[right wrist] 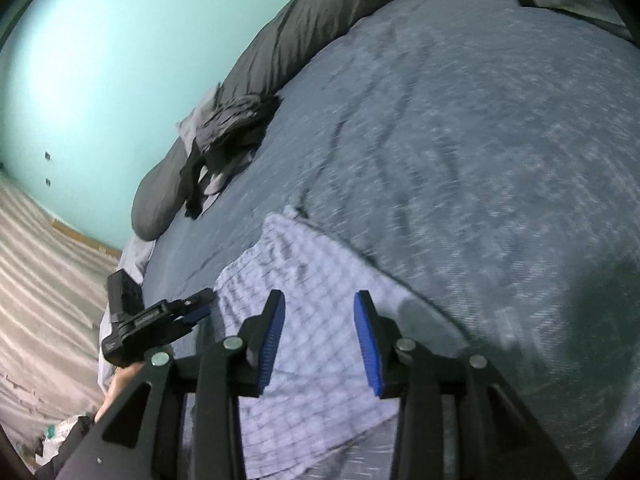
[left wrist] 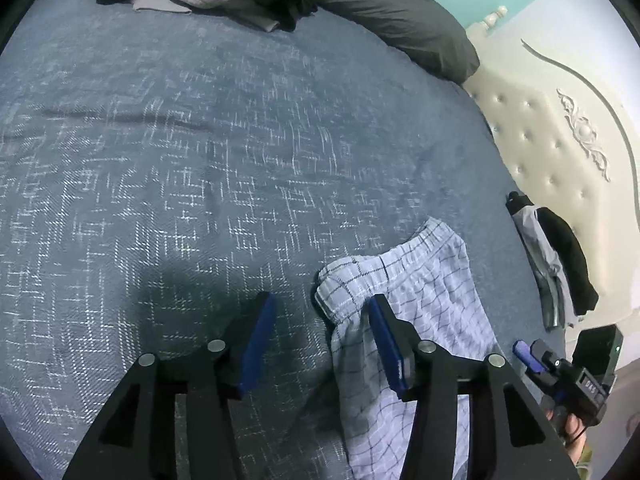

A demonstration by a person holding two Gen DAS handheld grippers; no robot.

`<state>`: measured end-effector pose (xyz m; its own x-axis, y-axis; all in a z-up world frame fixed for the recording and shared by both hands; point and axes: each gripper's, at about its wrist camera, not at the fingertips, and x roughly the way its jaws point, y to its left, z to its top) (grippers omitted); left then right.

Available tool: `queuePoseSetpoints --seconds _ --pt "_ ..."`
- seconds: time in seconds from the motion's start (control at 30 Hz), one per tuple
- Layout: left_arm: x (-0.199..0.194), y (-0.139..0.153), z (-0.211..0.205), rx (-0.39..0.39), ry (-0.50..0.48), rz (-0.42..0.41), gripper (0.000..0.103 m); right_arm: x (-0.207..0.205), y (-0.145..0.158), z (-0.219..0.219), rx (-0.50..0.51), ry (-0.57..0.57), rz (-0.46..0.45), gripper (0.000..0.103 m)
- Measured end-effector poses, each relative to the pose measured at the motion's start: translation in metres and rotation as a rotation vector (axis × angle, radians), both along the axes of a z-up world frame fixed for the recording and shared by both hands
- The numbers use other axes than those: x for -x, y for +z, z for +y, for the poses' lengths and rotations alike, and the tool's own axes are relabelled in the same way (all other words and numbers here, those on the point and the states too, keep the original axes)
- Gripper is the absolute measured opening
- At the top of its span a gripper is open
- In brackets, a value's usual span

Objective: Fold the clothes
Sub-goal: 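Grasp the folded shorts' edge with the left gripper while the right gripper opens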

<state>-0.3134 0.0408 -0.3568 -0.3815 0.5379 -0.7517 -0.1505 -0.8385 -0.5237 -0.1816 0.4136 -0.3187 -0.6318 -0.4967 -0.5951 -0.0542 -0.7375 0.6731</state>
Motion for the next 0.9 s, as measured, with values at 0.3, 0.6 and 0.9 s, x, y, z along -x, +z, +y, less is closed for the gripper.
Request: queuePoseSetpoints --seconds 0.3,0.6,0.9 --pt "0.006 -0.005 0.001 -0.025 -0.019 0.003 0.052 0.039 0.013 -0.030 -0.082 0.110 -0.008 0.047" --pt "0.006 -0.010 0.002 -0.077 -0.005 -0.011 0.052 0.132 0.022 -0.060 -0.294 0.289 -0.065 0.048" --pt "0.005 -0.012 0.010 -0.063 0.020 -0.001 0.050 0.187 -0.010 -0.094 -0.459 0.498 -0.107 0.048"
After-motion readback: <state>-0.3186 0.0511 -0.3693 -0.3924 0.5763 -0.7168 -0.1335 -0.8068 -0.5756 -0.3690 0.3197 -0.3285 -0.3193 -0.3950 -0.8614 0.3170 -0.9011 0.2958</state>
